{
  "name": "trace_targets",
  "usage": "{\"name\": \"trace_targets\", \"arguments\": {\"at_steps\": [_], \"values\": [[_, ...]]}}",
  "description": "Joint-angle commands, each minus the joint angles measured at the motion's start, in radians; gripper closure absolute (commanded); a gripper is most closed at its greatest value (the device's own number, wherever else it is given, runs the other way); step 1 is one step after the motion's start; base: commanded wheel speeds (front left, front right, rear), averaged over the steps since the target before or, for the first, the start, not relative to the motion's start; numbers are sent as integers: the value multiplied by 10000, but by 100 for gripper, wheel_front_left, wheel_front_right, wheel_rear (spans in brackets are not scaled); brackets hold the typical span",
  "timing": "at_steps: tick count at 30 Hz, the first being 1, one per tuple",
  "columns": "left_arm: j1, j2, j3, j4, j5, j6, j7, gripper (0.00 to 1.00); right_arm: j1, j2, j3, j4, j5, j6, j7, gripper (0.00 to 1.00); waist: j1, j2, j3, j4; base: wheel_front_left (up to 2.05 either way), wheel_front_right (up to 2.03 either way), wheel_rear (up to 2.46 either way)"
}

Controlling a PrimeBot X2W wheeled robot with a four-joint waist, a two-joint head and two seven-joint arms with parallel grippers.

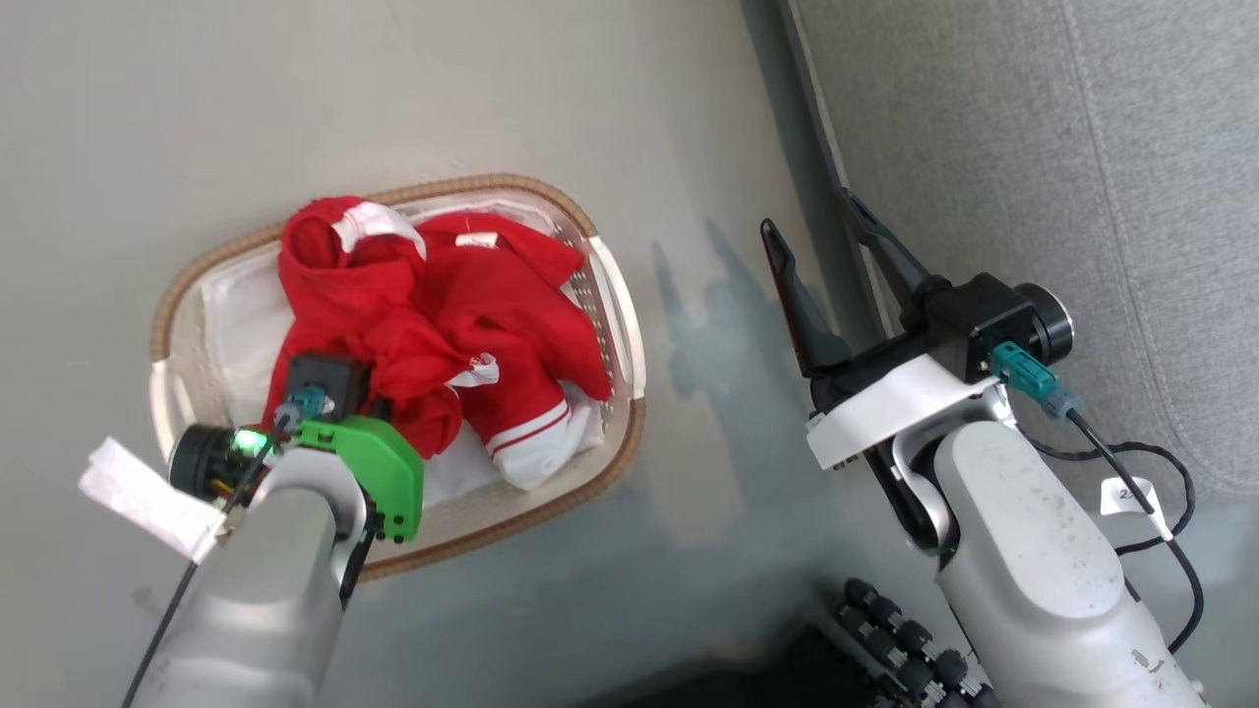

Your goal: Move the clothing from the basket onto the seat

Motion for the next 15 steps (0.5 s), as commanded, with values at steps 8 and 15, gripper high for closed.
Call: {"name": "trace_targets", "arguments": {"at_steps": [8, 15], "values": [[1279, 82, 475, -1224, -37, -63, -29, 100, 543, -45, 166, 174, 122, -7, -48, 0, 0, 0, -1964, 587, 0, 0, 0], [2136, -12, 936, -2322, 251, -75, -21, 100, 1055, -41, 115, 327, -67, -7, -48, 0, 0, 0, -3006, 914, 0, 0, 0]]}}
